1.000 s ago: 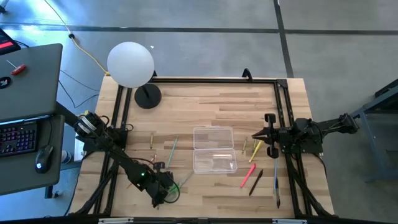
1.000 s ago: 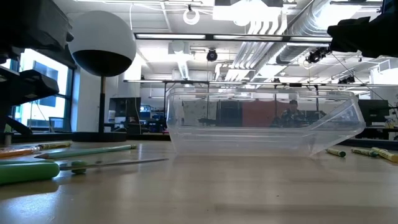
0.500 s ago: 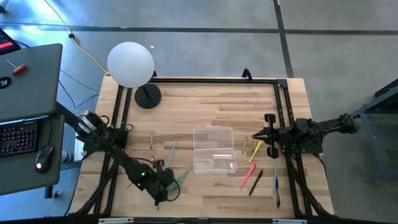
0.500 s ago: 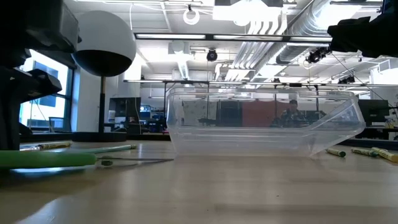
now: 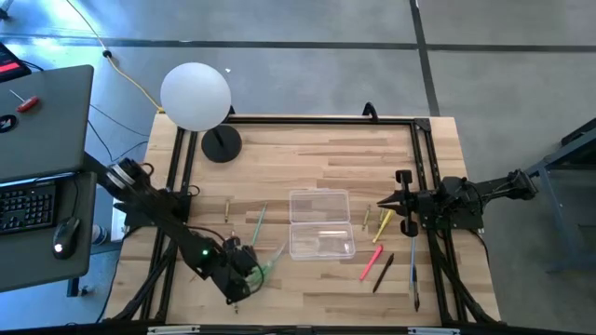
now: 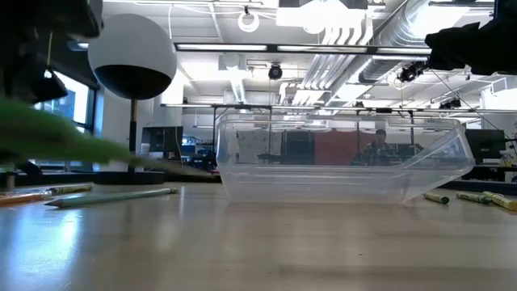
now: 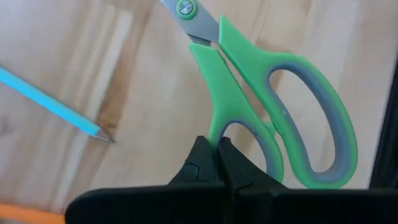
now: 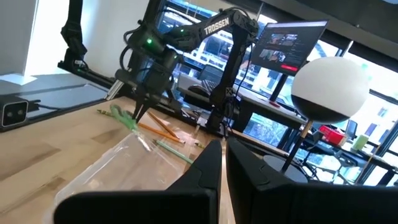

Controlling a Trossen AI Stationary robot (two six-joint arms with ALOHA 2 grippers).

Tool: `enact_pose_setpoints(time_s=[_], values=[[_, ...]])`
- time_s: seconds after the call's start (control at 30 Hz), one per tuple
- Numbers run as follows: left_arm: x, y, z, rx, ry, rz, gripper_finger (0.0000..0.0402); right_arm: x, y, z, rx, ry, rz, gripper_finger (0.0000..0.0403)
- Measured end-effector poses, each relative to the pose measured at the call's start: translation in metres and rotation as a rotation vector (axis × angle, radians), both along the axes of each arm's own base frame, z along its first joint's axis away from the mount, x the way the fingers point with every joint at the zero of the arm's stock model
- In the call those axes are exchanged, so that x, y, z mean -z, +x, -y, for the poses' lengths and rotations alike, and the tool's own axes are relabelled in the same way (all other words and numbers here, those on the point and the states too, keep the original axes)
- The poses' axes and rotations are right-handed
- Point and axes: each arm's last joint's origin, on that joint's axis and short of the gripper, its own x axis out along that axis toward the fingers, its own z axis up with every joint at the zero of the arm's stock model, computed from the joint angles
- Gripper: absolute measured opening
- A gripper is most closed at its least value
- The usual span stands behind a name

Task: Pick & place school supplies into a supply box
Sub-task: Put the green scissors into the transparent supply box

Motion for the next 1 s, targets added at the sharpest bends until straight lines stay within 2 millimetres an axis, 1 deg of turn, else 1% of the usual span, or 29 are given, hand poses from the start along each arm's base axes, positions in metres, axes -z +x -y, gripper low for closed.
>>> enact_pose_setpoints(time_s=[0.1,0.2,0.37,0.43,0.5,0.57,0.63,0.73,0.83,0.93,1.0], values=[[-0.011,-0.006,0.0,-0.027,0.0,0.038,0.0012,0.0,0.0,0.0,-0.002,0.018,-0.002,0.0002],[-0.02,-0.016,-0.002,-0.055,0.012,0.045,0.0014,0.0,0.0,0.0,-0.002,0.021,-0.003,0.0003],[-0.032,-0.021,-0.01,-0.071,0.064,0.1,0.0013,0.0,0.0,0.0,-0.003,0.023,-0.004,0.0003],[-0.038,-0.016,-0.017,-0.053,0.11,0.15,0.0014,0.0,0.0,0.0,-0.003,0.024,-0.003,0.0002],[-0.042,-0.007,-0.026,-0.026,0.16,0.184,0.0016,0.0,0.0,0.0,-0.002,0.015,-0.002,0.0002],[-0.045,0.003,-0.04,-0.014,0.202,0.195,0.0017,0.0,0.0,0.0,-0.002,0.009,-0.001,0.0003],[-0.048,0.017,-0.054,0.002,0.218,0.216,0.0017,0.0,0.0,0.0,-0.001,0.008,0.0,0.0002],[-0.05,0.035,-0.077,0.078,0.218,0.22,0.0018,0.0,0.0,0.0,-0.001,0.005,-0.002,0.0003],[-0.055,0.051,-0.098,0.122,0.249,0.279,0.0018,0.0,0.0,0.0,-0.001,0.002,-0.002,0.0002],[-0.061,0.063,-0.115,0.159,0.316,0.348,0.0018,0.0,0.0,0.0,-0.001,0.001,-0.002,0.0003],[-0.064,0.069,-0.122,0.226,0.336,0.392,0.0019,0.0,0.0,0.0,-0.001,0.001,-0.003,0.0002]])
